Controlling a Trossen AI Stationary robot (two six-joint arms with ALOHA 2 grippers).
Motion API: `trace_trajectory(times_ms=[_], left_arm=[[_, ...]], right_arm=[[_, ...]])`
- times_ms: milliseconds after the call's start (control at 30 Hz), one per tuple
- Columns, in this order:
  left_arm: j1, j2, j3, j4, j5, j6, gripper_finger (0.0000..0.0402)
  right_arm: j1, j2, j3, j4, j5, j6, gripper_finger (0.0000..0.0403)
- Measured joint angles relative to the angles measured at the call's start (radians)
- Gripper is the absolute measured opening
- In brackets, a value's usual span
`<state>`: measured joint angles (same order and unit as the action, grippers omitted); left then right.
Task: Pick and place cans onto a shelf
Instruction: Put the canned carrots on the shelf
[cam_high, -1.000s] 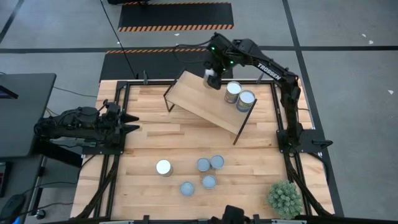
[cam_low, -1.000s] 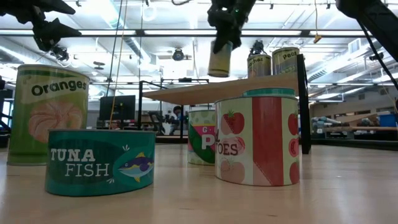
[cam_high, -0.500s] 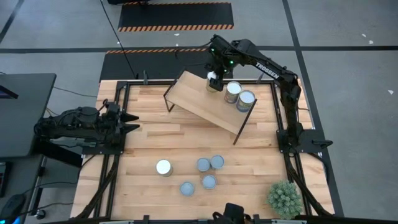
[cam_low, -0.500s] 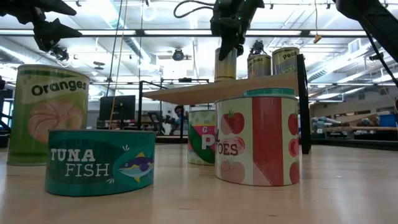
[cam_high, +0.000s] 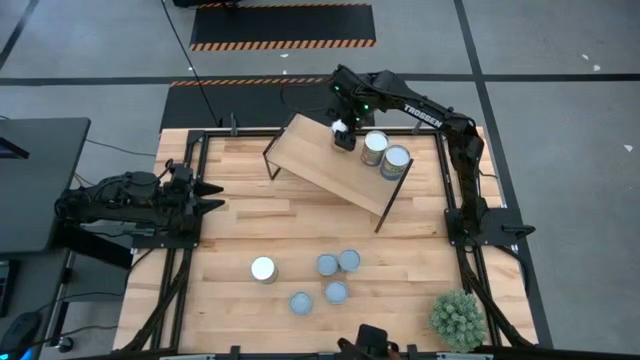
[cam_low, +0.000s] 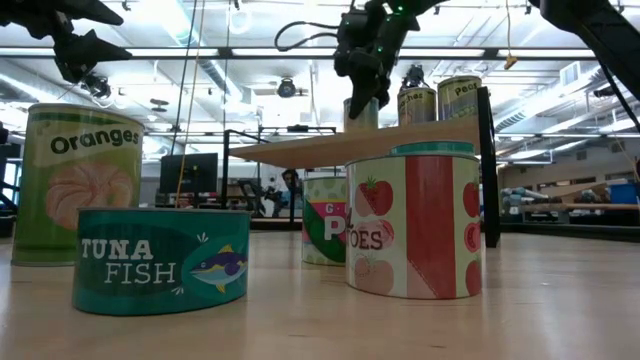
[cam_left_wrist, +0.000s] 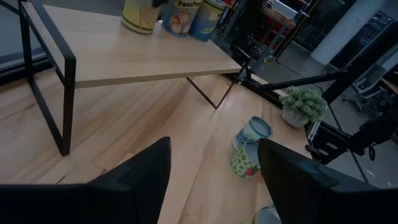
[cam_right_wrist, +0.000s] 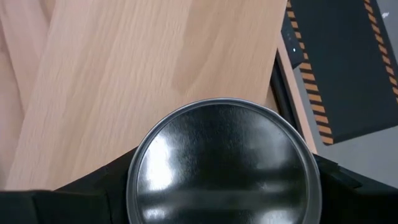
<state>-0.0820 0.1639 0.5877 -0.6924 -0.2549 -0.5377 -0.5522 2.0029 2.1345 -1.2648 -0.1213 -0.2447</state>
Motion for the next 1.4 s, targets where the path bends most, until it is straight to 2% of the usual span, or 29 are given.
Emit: trace_trajectory(times_ms=[333, 733, 1033, 1233, 1400], left_arm=[[0.000, 0.000, 0.000, 0.000, 0.000, 0.002, 0.0247], [0.000, 0.000, 0.000, 0.000, 0.000, 0.011, 0.0247], [0.000, 0.000, 0.000, -0.001, 0.001, 0.011, 0.0247], [0.000, 0.000, 0.000, 0.000, 0.001, 0.010, 0.0247], [0.000, 0.000, 0.000, -0.001, 0.001, 0.008, 0.0247]], right_arm=[[0.000, 0.000, 0.000, -0.040, -0.001, 0.006, 0.0322], [0.004, 0.001, 0.026, -0.083, 0.034, 0.042, 0.0383], [0.040, 0.000, 0.144, -0.100, 0.055, 0.074, 0.0384], [0.082, 0.000, 0.168, -0.033, 0.190, 0.087, 0.0377], [0.094, 0.000, 0.168, 0.060, 0.216, 0.089, 0.0359]])
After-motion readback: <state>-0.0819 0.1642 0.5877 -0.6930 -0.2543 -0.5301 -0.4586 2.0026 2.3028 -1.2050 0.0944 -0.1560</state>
